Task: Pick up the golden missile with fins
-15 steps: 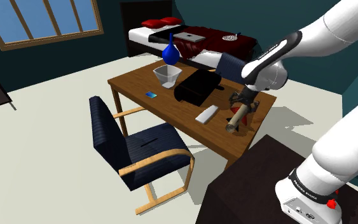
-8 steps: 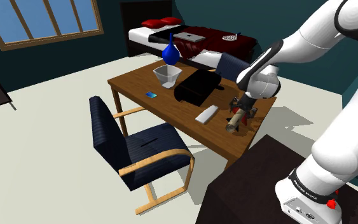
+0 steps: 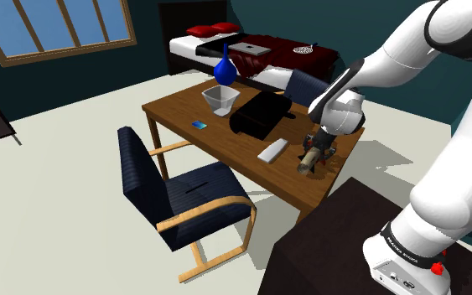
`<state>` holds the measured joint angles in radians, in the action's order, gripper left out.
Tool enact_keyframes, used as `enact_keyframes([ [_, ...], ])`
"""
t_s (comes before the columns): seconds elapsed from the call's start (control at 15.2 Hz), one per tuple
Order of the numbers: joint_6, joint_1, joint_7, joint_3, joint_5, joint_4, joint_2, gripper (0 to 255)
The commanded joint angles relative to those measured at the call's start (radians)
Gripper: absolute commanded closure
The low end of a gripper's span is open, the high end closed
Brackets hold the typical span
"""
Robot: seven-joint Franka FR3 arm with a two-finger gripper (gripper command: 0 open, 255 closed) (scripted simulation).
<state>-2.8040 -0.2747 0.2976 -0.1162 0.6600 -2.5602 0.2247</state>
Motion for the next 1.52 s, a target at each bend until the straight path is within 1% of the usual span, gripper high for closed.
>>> enact_keyframes([
  [0.0,-0.001,0.0,-0.001,0.0,0.001,0.001,0.001,255],
  [0.4,-0.002,-0.001,-0.003,0.001,0.003,-0.002,0.0,255],
  [0.86,0.073,0.029,0.119,-0.055,-0.139,-0.027,-0.113,255],
  [1.32,0.158,0.031,0.225,-0.08,-0.265,-0.035,-0.219,255],
  [1.45,0.173,0.029,0.24,-0.082,-0.282,-0.035,-0.236,255],
])
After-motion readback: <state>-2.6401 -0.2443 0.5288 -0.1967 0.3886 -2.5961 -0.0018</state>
